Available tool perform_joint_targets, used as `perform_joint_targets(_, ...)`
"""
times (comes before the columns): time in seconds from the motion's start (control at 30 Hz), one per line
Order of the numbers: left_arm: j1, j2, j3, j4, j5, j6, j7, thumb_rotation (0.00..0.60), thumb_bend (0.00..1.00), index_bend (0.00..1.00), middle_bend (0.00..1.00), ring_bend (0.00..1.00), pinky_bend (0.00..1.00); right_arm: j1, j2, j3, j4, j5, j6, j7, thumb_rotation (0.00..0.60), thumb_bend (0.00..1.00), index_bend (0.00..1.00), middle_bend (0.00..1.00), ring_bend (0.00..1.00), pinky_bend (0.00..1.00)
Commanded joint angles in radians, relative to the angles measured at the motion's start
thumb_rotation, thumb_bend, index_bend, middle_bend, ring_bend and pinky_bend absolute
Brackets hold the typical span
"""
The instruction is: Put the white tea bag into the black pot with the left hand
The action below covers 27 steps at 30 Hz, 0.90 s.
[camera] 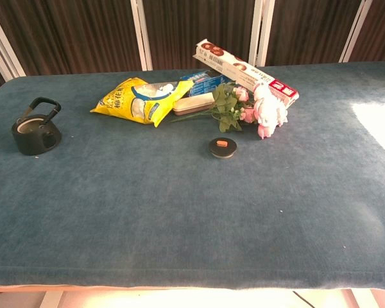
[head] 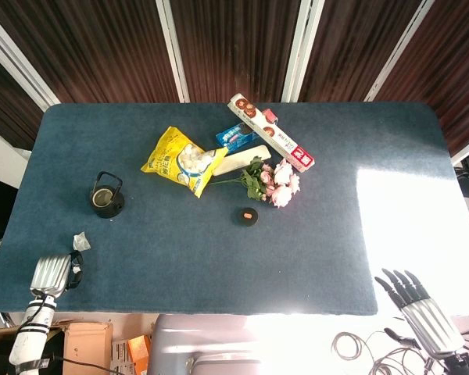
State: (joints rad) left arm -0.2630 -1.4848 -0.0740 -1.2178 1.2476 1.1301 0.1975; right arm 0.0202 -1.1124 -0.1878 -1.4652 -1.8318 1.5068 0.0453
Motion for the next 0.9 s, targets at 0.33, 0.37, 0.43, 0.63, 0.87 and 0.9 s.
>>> perform_joint_targets(0.33,-0.012,0.003,-0.004,0.010,-0.026,-0.035,0.001,0.600,0.36,0.54,0.98,1.00,1.00,0.000,-0.001,0.001,-0.002,0.003,-0.003,-0.004,0.600,0.11,0.00,0.00,0.00,0.00)
perform_joint_targets(0.37,-0.013,0.003,-0.003,0.011,-0.028,-0.037,0.002,0.600,0.36,0.54,0.98,1.00,1.00,0.000,-0.001,0.001,-0.002,0.003,-0.002,-0.004,0.600,0.11,0.00,0.00,0.00,0.00)
perform_joint_targets(0.43,-0.014,0.003,-0.004,0.017,-0.038,-0.046,0.009,0.600,0.36,0.54,0.98,1.00,1.00,0.000,-0.001,0.002,-0.002,0.004,-0.003,-0.003,0.600,0.11,0.00,0.00,0.00,0.00)
perform_joint_targets(0.63,-0.017,0.009,-0.002,0.013,-0.054,-0.059,0.022,0.600,0.36,0.54,0.98,1.00,1.00,-0.001,-0.001,0.002,-0.002,0.004,0.000,-0.001,0.600,0.11,0.00,0.00,0.00,0.00)
perform_joint_targets(0.87,-0.021,0.012,0.000,0.012,-0.059,-0.068,0.025,0.600,0.37,0.54,0.98,1.00,1.00,-0.001,-0.002,0.002,-0.002,0.004,-0.001,-0.004,0.600,0.11,0.00,0.00,0.00,0.00)
perform_joint_targets(0.9,-0.021,0.011,0.001,0.012,-0.059,-0.067,0.025,0.600,0.38,0.55,0.99,1.00,1.00,-0.001,-0.001,0.002,-0.002,0.004,-0.001,-0.004,0.600,0.11,0.00,0.00,0.00,0.00)
